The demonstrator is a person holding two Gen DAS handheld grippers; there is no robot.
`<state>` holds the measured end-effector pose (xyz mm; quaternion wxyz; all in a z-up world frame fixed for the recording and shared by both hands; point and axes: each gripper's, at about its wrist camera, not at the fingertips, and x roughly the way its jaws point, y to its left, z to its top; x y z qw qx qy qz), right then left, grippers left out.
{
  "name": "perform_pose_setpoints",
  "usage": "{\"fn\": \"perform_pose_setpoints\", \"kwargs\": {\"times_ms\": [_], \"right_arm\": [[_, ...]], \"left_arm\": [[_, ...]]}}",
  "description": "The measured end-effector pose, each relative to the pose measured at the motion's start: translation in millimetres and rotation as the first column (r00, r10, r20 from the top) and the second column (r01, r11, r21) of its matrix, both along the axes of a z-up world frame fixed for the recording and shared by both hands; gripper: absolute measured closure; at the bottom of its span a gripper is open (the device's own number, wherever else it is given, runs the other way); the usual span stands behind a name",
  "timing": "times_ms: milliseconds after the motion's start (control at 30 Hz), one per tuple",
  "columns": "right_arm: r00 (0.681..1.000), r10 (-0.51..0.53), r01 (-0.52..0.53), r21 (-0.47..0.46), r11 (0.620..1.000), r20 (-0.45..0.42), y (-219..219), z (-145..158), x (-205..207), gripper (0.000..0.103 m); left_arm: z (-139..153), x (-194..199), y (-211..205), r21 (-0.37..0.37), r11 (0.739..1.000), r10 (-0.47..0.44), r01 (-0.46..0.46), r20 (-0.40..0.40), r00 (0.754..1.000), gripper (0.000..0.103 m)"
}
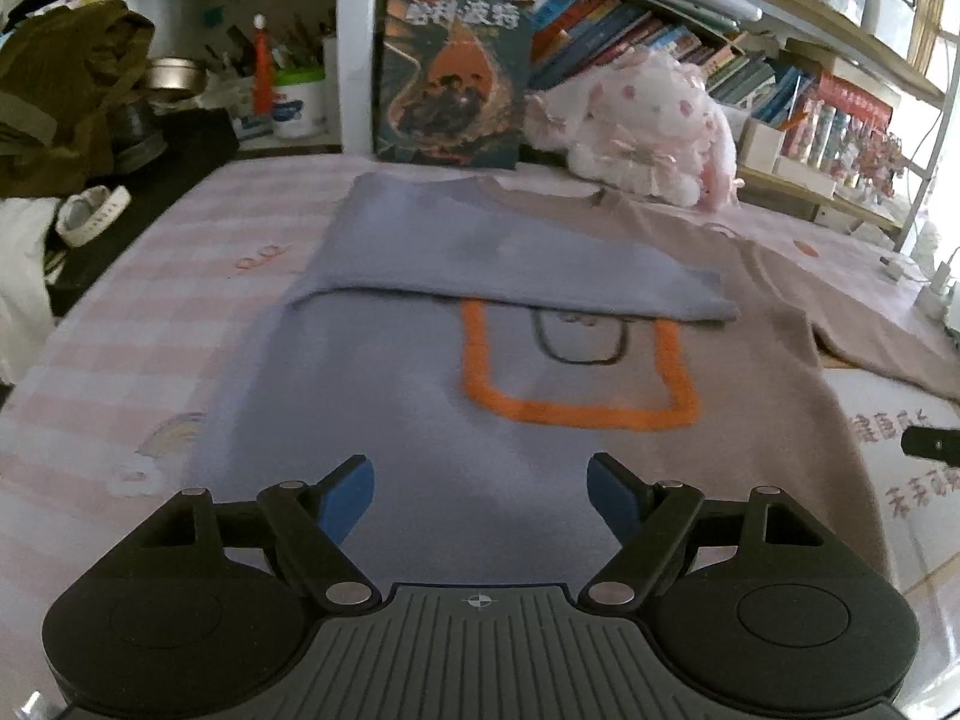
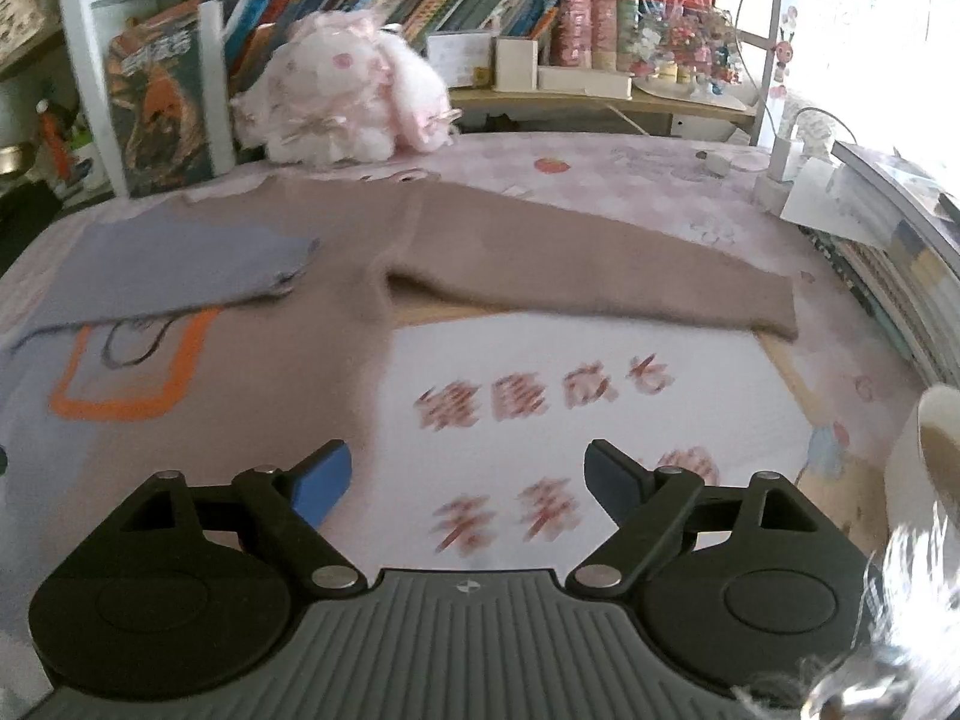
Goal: Fold clothes
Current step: 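Move the right gripper to the beige sleeve cuff and grasp it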
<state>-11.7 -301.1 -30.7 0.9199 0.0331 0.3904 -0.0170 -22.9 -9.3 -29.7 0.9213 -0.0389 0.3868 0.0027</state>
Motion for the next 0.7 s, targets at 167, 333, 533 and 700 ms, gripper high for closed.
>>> {"fn": "perform_pose_setpoints", "kwargs": {"times_ms": [167,333,533,700], "right_arm": [[0.999,-0.038,0.038,0.031,0.999,-0.013,-46.5,-3.9,31.1,0.018],[0.996,-0.089,0.09,0.049,0.995,-0.025,-84.9,-10.8,56.6,0.017],[0.98,-0.192,0.195,0.079,0.978,-0.043,-122.9,-20.0,80.4,0.015],[0.964,-0.259,0.264,0.118,0.957,-0.056,-143.1,-24.3,93.0,0.015]], "left_arm": [[-2.9,6.6,-38.5,0.012,1.0,0.028,-0.028,-0.01,1.0,0.022],[-4.3,5.9,-62.6,0.022,0.997,0.071,-0.071,-0.012,0.997,0.022],[-2.4,2.2,-78.6,0.047,0.992,0.119,-0.117,-0.031,0.992,0.022],[-1.3,4.4,-88.5,0.073,0.988,0.138,-0.134,-0.053,0.989,0.022]]}}
